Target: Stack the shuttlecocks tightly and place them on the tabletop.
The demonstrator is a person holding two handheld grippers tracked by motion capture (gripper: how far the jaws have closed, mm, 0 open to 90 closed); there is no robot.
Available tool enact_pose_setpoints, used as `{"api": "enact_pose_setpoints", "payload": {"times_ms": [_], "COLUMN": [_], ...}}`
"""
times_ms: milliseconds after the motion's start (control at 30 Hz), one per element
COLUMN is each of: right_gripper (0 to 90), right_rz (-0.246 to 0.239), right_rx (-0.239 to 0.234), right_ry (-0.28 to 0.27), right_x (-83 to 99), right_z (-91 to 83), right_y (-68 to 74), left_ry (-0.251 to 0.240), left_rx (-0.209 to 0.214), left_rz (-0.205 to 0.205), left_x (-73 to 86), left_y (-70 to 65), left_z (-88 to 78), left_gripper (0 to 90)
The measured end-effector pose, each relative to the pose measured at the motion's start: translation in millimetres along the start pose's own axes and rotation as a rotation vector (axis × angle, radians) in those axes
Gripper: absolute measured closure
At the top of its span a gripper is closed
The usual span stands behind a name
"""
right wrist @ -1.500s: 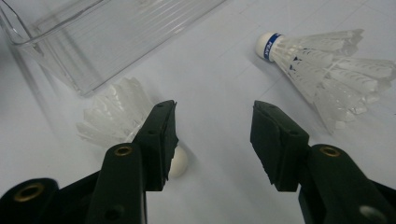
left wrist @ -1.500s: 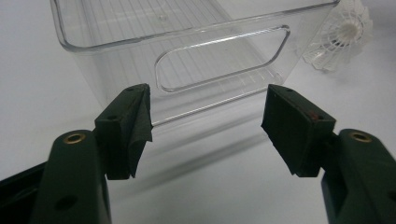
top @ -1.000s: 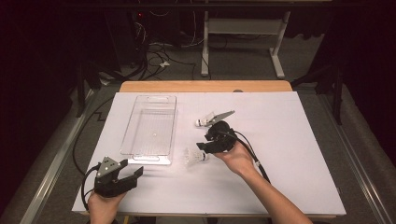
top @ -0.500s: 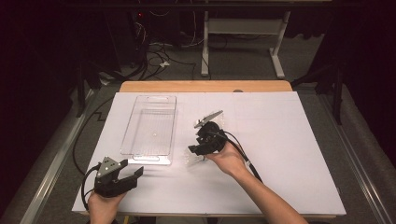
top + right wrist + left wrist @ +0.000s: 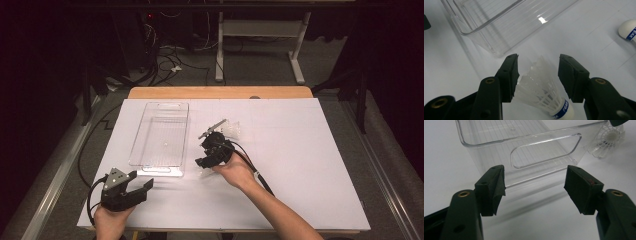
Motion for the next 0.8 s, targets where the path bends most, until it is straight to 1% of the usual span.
{"api": "enact_pose_setpoints", "payload": {"times_ms": [33, 167, 267, 300, 433, 500, 633, 800], "right_gripper": [51.0, 51.3, 53.3, 54.6, 59.3, 62.6, 68.7, 77.9], "right_rz": [-0.011, -0.013, -0.015, -0.026, -0.03, -0.047, -0.058, -0.063], "right_rx": [0.005, 0.017, 0.025, 0.033, 0.045, 0.051, 0.065, 0.078], "right_ry": [0.003, 0.019, 0.031, 0.034, 0.045, 0.045, 0.051, 0.053], "right_x": [-0.5, -2.0, -2.3, -2.2, -1.3, -1.5, -1.9, 0.2], "right_z": [1.2, 5.1, 7.4, 8.1, 8.5, 6.5, 1.3, -6.7], "right_y": [0.0, 2.4, 3.5, 3.4, 4.2, 3.8, 2.1, -4.2], "left_ry": [-0.001, 0.0, 0.001, 0.001, 0.0, 0.0, 0.001, 0.001], "left_rx": [0.0, 0.0, 0.002, 0.002, 0.003, 0.005, 0.007, 0.007], "left_rz": [0.0, -0.001, 0.001, 0.001, 0.0, 0.001, 0.001, 0.003], "left_x": [0.0, 0.0, 0.1, 0.1, -0.1, -0.1, -0.2, -0.1], "left_y": [-0.1, 0.0, 0.0, -0.2, -0.7, -0.6, -0.3, -0.8], "left_z": [0.0, 0.1, 0.1, 0.3, 0.9, 0.9, 1.3, 1.2], "left_gripper": [33.4, 33.4, 33.4, 33.4, 33.4, 33.5, 33.5, 33.4]}}
Point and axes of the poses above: each handheld gripper's, and its own axes: z roughly forward along the jaws, x roughly out of its underside, y roughly to its left, the point moved 2 cm from there along z, roughly forward along the jaws, and after that the axes turned 4 degrees about z, right-handed, at the moved point
